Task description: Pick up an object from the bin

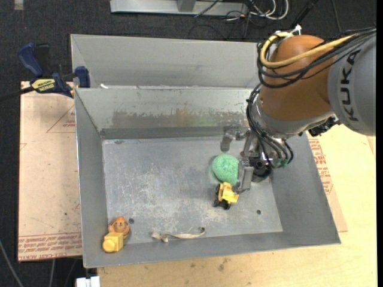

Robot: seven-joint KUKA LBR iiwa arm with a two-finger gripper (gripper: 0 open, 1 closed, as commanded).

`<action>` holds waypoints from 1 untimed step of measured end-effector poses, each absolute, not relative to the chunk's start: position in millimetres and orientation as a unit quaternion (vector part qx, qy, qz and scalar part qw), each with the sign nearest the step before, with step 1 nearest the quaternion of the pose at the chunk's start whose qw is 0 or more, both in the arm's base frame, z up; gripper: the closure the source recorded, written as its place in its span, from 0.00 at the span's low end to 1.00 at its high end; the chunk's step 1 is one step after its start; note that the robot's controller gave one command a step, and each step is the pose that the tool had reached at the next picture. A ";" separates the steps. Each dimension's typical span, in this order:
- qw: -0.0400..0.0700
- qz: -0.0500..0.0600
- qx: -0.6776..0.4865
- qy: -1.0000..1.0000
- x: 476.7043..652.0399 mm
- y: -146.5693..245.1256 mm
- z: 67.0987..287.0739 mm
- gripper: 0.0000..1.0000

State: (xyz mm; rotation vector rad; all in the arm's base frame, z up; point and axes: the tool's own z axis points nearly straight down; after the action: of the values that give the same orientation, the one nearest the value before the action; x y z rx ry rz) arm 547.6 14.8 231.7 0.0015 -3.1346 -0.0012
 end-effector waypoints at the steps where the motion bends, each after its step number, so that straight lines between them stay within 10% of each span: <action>1: -0.001 -0.001 0.000 -1.000 549.0 14.8 236.5 0.00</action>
Offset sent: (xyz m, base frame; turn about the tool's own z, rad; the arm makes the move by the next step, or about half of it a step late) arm 0.0349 -0.0525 -0.1617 0.2232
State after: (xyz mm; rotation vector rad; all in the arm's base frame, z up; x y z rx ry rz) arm 549.0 14.8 236.5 0.0006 -3.1430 -0.0018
